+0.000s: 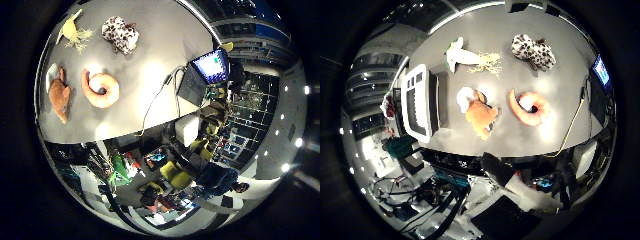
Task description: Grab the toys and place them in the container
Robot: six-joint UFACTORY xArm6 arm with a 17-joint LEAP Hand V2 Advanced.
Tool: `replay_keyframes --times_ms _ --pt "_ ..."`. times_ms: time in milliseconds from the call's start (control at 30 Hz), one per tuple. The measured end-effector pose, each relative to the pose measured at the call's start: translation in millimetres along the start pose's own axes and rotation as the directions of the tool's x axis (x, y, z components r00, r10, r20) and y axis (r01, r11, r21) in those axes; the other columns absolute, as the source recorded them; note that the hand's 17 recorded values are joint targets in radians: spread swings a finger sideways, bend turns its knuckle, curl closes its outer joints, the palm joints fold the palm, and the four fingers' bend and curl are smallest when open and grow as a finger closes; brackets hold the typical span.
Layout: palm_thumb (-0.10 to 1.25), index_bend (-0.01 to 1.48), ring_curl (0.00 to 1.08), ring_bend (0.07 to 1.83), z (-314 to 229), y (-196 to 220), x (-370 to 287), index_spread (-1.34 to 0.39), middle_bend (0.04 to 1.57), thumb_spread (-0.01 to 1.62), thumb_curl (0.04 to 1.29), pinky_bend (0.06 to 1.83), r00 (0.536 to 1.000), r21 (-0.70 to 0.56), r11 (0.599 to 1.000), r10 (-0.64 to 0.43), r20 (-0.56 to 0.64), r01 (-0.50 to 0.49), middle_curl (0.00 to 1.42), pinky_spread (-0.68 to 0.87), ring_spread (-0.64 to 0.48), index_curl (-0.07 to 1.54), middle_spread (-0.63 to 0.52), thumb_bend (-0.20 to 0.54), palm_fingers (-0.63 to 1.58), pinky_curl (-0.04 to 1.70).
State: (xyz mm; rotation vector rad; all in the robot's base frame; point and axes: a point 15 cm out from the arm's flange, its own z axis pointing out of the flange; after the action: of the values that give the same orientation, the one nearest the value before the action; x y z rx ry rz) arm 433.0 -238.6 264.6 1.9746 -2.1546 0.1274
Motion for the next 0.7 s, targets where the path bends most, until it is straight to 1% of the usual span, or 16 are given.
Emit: replay_keyframes --times_ms 167,467,600,700 --pt "0.50 0.16 0.24 0.20 5 -38 25 -0.34 0.20 0.96 0.28 0.36 0.997 0.009 1.000 -0.024 -0.068 0.025 0.34 0.42 0.21 0.26 0.08 -0.035 0.03 0.33" --pt "0.46 0.17 0.24 0.19 32 -94 52 -0.35 0.20 0.95 0.28 0.35 0.995 0.007 0.999 -0.033 -0.094 0.034 0.33 0.42 0.21 0.27 0.08 -0.031 0.03 0.32" --pt "0.45 0.17 0.24 0.19 57 -107 58 -0.35 0.20 0.94 0.28 0.35 0.994 -0.015 0.999 -0.039 -0.098 0.037 0.33 0.42 0.21 0.28 0.08 -0.029 0.04 0.32" --pt "0.46 0.17 0.23 0.19 76 -118 55 -0.36 0.20 0.94 0.28 0.35 0.993 -0.006 0.999 -0.051 -0.103 0.051 0.33 0.42 0.20 0.28 0.08 -0.026 0.05 0.32"
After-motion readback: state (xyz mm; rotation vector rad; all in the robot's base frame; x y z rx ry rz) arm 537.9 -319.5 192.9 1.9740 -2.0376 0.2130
